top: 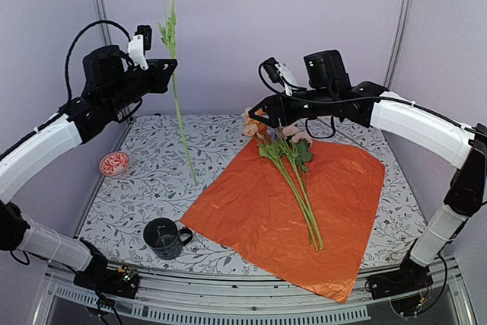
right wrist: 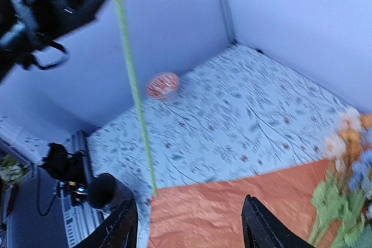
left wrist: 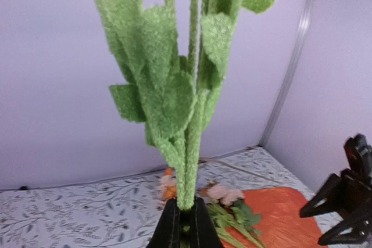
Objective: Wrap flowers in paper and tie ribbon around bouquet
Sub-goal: Pick up the fake flower from the center of the board, then pass from the left arm to the right, then place the fake flower on the flattened wrapping paper.
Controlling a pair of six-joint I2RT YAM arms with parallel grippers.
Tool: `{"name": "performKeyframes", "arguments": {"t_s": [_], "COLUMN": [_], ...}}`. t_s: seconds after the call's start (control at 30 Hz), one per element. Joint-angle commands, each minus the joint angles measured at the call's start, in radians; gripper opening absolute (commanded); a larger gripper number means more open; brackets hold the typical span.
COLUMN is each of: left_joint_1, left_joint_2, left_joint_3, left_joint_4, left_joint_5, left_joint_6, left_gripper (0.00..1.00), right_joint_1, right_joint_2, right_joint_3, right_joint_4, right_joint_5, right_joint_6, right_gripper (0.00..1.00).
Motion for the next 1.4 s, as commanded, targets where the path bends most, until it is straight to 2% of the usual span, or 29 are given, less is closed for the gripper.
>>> {"name": "performKeyframes", "arguments": {"t_s": [0.0, 0.03, 0.17, 0.3, 0.37, 0.4, 0.43, 0.47, 0.5, 0.53, 0.57, 0.73, 0.77, 0.8, 0.83, 0.87, 0.9, 0.93, 1.0, 1.1, 1.17, 1.27, 1.37], "left_joint_1": [-0.084, -0.107, -0.162, -0.178, -0.186, -0.188, -0.19, -0.191, -0.191, -0.192, -0.191, -0.194, -0.194, -0.194, -0.194, -0.195, -0.2, -0.208, -0.247, -0.326, -0.373, -0.419, -0.468], "left_joint_2": [-0.014, -0.003, 0.045, 0.07, 0.087, 0.094, 0.1, 0.105, 0.109, 0.111, 0.112, 0.1, 0.097, 0.093, 0.088, 0.084, 0.082, 0.083, 0.098, 0.139, 0.16, 0.178, 0.2], "left_joint_3": [-0.198, -0.215, -0.184, -0.18, -0.184, -0.186, -0.188, -0.189, -0.192, -0.194, -0.196, -0.202, -0.198, -0.186, -0.172, -0.153, -0.13, -0.111, -0.076, -0.057, -0.072, -0.102, -0.132], "left_joint_4": [0.566, 0.633, 0.654, 0.695, 0.716, 0.719, 0.722, 0.725, 0.725, 0.726, 0.725, 0.665, 0.623, 0.564, 0.48, 0.384, 0.286, 0.14, -0.036, -0.227, -0.297, -0.39, -0.48], "left_joint_5": [0.514, 0.54, 0.56, 0.594, 0.601, 0.602, 0.601, 0.6, 0.602, 0.605, 0.607, 0.575, 0.547, 0.503, 0.45, 0.384, 0.306, 0.181, 0.043, -0.03, -0.021, -0.021, -0.007], "left_joint_6": [-0.225, -0.238, -0.244, -0.28, -0.3, -0.306, -0.308, -0.314, -0.318, -0.322, -0.322, -0.3, -0.287, -0.268, -0.245, -0.217, -0.191, -0.164, -0.102, -0.033, -0.032, -0.06, -0.096], "left_gripper": [0.0, 0.0, 0.0, 0.0, 0.0, 0.0, 0.0, 0.0, 0.0, 0.0, 0.0, 0.0, 0.06, 0.25, 0.49, 0.62, 0.68, 0.7, 0.71, 0.7, 0.7, 0.69, 0.64], "right_joint_1": [0.013, 0.017, 0.047, 0.053, 0.055, 0.057, 0.056, 0.058, 0.059, 0.057, 0.057, 0.051, 0.046, 0.038, 0.028, 0.015, -0.003, -0.022, -0.058, -0.071, -0.083, -0.088, -0.088], "right_joint_2": [-0.062, -0.044, 0.015, 0.037, 0.045, 0.049, 0.052, 0.051, 0.05, 0.046, 0.04, 0.01, 0.005, -0.002, -0.006, -0.007, -0.003, 0.01, 0.053, 0.12, 0.173, 0.225, 0.281], "right_joint_3": [-0.127, -0.114, -0.067, -0.063, -0.063, -0.06, -0.06, -0.061, -0.064, -0.068, -0.073, -0.073, -0.069, -0.063, -0.053, -0.035, -0.015, 0.01, 0.064, 0.09, 0.091, 0.073, 0.08], "right_joint_4": [0.543, 0.565, 0.563, 0.537, 0.538, 0.537, 0.535, 0.535, 0.535, 0.531, 0.527, 0.445, 0.412, 0.371, 0.304, 0.225, 0.12, 0.003, -0.232, -0.499, -0.575, -0.598, -0.603], "right_joint_5": [-0.466, -0.49, -0.469, -0.416, -0.425, -0.431, -0.434, -0.433, -0.427, -0.422, -0.415, -0.31, -0.291, -0.266, -0.224, -0.171, -0.119, -0.069, 0.071, 0.339, 0.367, 0.352, 0.356], "right_joint_6": [0.125, 0.15, 0.194, 0.187, 0.187, 0.187, 0.188, 0.189, 0.192, 0.194, 0.195, 0.195, 0.194, 0.193, 0.189, 0.181, 0.175, 0.16, 0.137, 0.137, 0.141, 0.132, 0.128], "right_gripper": [0.66, 0.69, 0.81, 0.79, 0.7, 0.61, 0.48, 0.27, 0.13, 0.03, 0.0, 0.0, 0.0, 0.0, 0.0, 0.0, 0.0, 0.0, 0.0, 0.0, 0.0, 0.0, 0.0]}}
